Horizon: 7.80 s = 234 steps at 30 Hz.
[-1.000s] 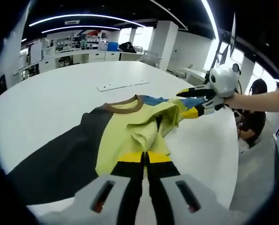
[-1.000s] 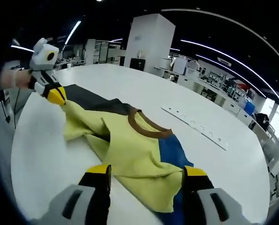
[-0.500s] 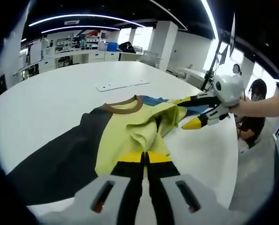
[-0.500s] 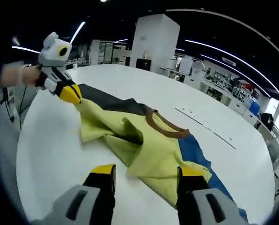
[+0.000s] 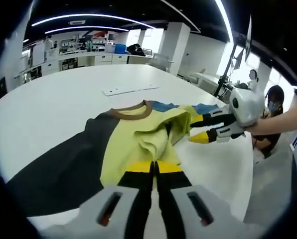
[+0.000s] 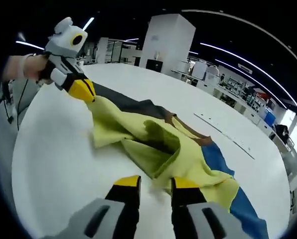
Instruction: Fold the garment on the visible template until the final outline fits inside the template.
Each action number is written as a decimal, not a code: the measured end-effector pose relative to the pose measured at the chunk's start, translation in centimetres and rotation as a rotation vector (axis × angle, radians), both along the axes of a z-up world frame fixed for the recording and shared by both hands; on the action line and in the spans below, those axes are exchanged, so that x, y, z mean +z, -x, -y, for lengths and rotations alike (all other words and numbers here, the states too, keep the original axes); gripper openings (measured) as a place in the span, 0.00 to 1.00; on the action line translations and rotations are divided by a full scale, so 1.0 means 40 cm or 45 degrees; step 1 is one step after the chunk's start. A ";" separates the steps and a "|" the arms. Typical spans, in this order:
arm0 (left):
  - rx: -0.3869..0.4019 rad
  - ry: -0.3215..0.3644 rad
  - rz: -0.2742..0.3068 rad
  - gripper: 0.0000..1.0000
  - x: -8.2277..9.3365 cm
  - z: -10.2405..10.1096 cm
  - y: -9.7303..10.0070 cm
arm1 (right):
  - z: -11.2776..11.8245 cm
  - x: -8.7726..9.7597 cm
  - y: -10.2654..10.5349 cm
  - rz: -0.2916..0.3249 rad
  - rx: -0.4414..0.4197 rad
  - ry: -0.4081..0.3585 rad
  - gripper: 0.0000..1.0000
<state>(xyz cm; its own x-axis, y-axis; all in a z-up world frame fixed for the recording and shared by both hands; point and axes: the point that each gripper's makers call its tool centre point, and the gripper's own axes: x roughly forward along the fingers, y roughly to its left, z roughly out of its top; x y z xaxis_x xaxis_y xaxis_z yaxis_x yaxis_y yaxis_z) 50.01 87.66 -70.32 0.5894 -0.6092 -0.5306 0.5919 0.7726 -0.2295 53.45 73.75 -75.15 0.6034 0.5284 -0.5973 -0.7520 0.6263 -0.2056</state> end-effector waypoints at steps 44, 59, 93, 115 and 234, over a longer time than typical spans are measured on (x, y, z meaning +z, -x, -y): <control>0.020 -0.026 -0.034 0.00 -0.017 -0.051 0.091 | 0.176 0.037 0.098 0.012 -0.049 0.119 0.00; -0.015 -0.094 -0.066 0.00 -0.025 -0.082 0.219 | 0.270 0.048 0.281 -0.085 -0.043 0.132 0.00; -0.147 -0.351 -0.173 0.00 -0.068 -0.159 0.456 | 0.328 0.049 0.562 -0.326 0.157 0.169 0.00; -0.316 -0.479 -0.281 0.00 -0.144 -0.133 0.553 | 0.362 -0.002 0.569 -0.381 0.178 0.247 0.00; 0.134 0.347 -0.136 0.96 0.083 -0.123 0.407 | 1.041 -0.032 0.014 -0.198 -1.266 -0.709 0.34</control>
<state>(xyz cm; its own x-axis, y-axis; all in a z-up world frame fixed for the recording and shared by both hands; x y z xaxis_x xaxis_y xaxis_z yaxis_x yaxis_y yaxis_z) 33.75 92.58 -67.01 0.6065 -0.6762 -0.4183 0.4732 0.7297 -0.4935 52.88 32.12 -76.42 0.8416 0.0736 -0.5350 0.1329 0.9320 0.3373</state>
